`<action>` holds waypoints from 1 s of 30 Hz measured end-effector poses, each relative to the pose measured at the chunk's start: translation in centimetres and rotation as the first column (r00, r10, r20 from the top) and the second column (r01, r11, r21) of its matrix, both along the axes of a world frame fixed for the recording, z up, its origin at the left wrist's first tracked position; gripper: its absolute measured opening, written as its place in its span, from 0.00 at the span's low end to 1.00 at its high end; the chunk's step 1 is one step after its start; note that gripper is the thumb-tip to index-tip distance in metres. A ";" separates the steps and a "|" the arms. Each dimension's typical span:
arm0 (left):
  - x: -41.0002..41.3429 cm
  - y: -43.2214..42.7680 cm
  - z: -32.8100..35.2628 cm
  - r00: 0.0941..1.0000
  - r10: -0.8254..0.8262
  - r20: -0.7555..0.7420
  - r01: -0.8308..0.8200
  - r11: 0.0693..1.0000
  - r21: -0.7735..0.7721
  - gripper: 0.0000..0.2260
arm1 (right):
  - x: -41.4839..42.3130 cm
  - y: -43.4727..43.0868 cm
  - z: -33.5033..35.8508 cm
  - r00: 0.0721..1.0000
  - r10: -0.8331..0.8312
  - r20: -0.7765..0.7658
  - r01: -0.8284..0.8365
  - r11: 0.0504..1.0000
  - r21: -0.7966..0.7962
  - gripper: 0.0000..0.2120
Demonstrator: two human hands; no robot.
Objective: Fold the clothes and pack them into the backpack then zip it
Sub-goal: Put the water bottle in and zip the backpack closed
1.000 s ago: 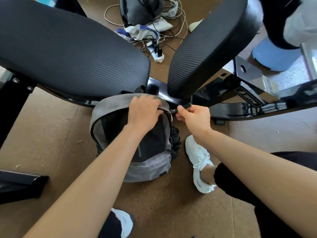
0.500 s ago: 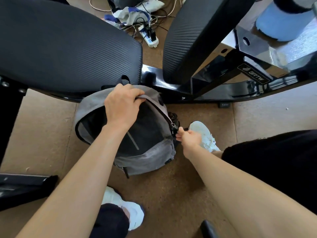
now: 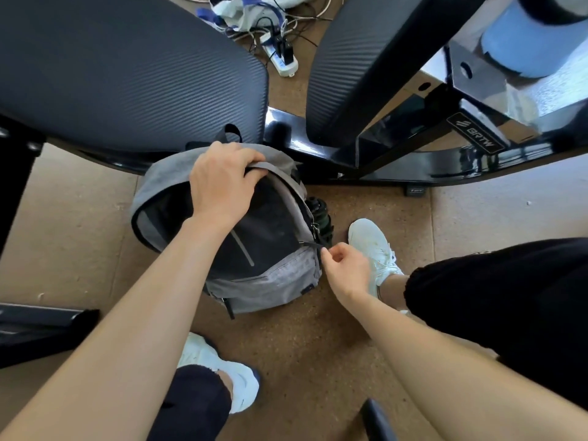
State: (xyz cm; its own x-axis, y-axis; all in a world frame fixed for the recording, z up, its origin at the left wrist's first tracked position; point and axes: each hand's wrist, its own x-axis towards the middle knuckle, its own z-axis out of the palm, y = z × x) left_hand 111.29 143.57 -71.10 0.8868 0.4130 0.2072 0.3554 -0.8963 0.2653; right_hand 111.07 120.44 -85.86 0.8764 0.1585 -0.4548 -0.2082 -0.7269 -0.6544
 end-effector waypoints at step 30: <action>-0.2 -3.4 -0.8 0.956 0.178 -0.233 -0.112 0.956 0.270 0.31 | 3.5 1.0 3.6 0.828 0.304 -0.472 -0.187 0.942 0.278 0.19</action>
State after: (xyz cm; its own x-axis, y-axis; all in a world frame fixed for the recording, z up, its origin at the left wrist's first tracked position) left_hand 111.05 140.18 -71.89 0.8577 0.5046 0.0985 0.5121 -0.8554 -0.0774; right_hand 114.56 121.40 -82.25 0.4551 0.4799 -0.7500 -0.3824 -0.6554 -0.6513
